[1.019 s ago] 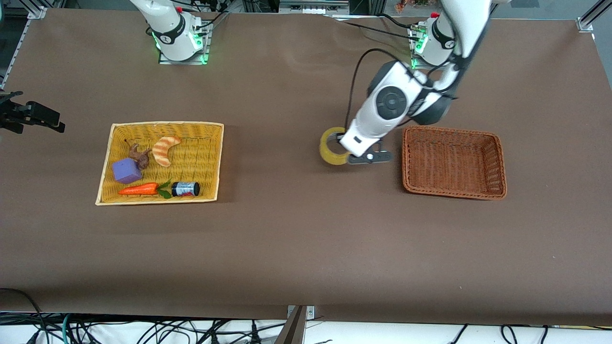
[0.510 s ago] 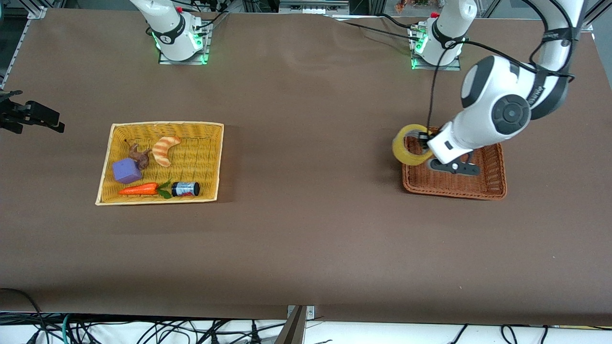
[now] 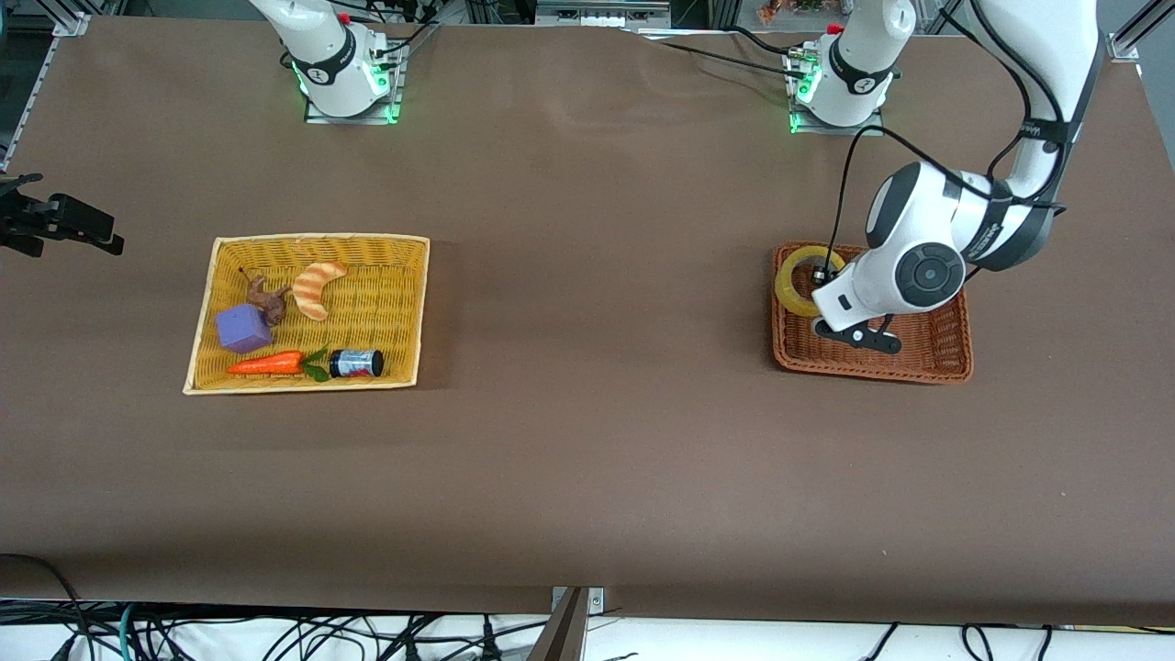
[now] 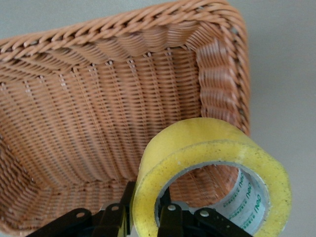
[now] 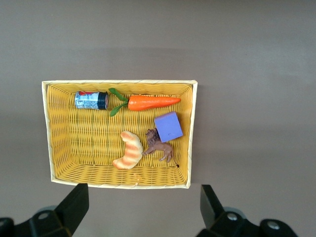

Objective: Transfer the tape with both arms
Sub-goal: 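Carry the tape with the left gripper and lower it into the wicker basket, then open the left gripper and lift it off the tape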

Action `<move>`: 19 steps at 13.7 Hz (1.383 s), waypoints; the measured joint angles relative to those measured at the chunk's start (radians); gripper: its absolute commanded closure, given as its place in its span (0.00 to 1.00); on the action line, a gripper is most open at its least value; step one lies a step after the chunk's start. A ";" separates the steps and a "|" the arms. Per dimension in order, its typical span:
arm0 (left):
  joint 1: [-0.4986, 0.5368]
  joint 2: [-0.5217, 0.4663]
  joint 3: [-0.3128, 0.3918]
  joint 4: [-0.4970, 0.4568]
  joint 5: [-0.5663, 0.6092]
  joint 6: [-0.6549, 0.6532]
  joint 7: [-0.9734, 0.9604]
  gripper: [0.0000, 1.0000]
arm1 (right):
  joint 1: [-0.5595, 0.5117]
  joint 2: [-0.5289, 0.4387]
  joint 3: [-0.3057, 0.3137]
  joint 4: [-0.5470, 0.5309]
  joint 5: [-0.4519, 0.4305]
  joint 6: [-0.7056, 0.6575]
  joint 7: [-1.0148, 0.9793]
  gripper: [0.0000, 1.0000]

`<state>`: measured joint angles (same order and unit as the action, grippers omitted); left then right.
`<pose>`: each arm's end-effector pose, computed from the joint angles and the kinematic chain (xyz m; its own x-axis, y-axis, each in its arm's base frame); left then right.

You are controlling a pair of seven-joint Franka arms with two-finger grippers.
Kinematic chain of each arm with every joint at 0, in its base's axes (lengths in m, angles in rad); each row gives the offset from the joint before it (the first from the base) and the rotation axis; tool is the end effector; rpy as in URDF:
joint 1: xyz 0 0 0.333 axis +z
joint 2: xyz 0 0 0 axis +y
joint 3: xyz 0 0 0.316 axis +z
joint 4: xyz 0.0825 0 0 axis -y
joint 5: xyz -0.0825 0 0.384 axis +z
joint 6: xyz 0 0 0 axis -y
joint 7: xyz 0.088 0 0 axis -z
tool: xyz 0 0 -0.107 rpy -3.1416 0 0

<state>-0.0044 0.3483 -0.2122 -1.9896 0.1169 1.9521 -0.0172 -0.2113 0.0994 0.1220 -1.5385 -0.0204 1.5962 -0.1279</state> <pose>0.5501 -0.1109 0.2665 0.8987 -0.2401 -0.3671 -0.2654 -0.9640 -0.0192 0.5826 -0.0577 0.5857 0.9984 0.0391 -0.0417 0.0392 -0.9992 0.0030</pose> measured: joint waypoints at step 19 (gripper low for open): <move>0.092 -0.350 -0.054 0.116 -0.162 -0.236 -0.058 0.00 | 0.000 0.002 0.000 0.002 0.000 0.000 0.000 0.00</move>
<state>0.0876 -0.0021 -0.2660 -1.8738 -0.0451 1.7159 -0.0757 -0.2114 0.1013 0.1218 -1.5367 -0.0204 1.5960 -0.1280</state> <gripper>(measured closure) 0.000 0.000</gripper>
